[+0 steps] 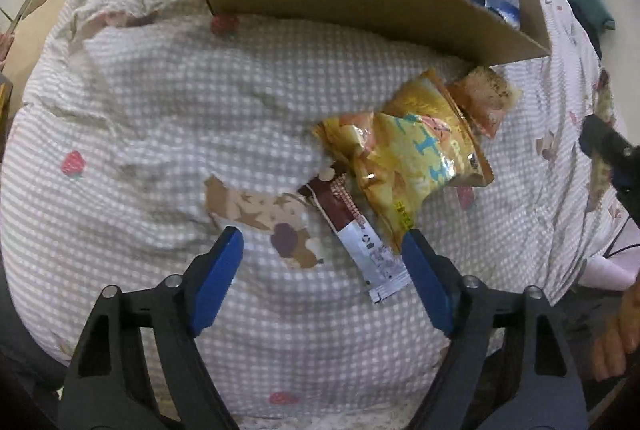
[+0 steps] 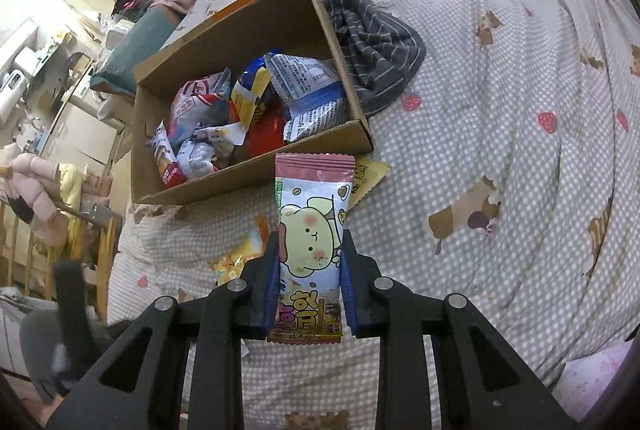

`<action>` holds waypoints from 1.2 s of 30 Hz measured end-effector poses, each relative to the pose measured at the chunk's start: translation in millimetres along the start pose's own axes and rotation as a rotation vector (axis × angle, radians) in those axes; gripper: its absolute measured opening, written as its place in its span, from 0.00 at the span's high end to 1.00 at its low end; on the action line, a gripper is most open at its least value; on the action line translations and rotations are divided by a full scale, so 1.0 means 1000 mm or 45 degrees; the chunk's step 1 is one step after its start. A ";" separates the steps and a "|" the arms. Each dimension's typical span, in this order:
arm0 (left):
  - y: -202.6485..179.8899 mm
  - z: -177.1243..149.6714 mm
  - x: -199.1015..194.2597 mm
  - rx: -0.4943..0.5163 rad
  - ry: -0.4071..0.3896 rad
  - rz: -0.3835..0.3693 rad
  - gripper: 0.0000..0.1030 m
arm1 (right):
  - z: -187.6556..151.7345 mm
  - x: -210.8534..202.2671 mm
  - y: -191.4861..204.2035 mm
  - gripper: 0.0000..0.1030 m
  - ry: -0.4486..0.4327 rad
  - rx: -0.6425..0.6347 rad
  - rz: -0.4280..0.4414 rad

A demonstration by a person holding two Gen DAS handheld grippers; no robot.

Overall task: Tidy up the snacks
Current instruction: 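Grasp the yellow-pink pack with the right tool while the left tool grasps the brown-white bar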

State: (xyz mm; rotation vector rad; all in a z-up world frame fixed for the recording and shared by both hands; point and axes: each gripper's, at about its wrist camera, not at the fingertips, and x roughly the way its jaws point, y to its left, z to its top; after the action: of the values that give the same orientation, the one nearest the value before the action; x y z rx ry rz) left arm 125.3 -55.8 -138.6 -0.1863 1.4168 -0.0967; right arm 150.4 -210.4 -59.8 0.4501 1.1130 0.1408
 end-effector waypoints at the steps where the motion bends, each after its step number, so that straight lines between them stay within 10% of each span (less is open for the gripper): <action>1: 0.000 0.000 0.004 -0.016 0.009 0.005 0.25 | 0.000 -0.003 0.001 0.73 -0.004 0.002 0.002; 8: -0.006 0.005 0.028 -0.023 0.082 0.017 0.36 | 0.001 -0.005 -0.008 0.73 -0.011 0.027 -0.009; 12: -0.019 0.003 0.030 0.106 0.083 0.030 0.76 | 0.001 -0.003 -0.010 0.73 0.002 0.034 -0.019; 36: 0.019 0.010 -0.056 0.092 -0.216 -0.026 0.93 | -0.002 -0.010 0.006 0.73 -0.013 -0.030 0.044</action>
State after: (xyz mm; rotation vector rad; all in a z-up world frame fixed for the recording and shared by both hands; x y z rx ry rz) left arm 125.6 -26.3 -86.6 -0.1454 1.2410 -0.1452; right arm 145.0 -207.7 -49.4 0.4488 1.0931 0.1818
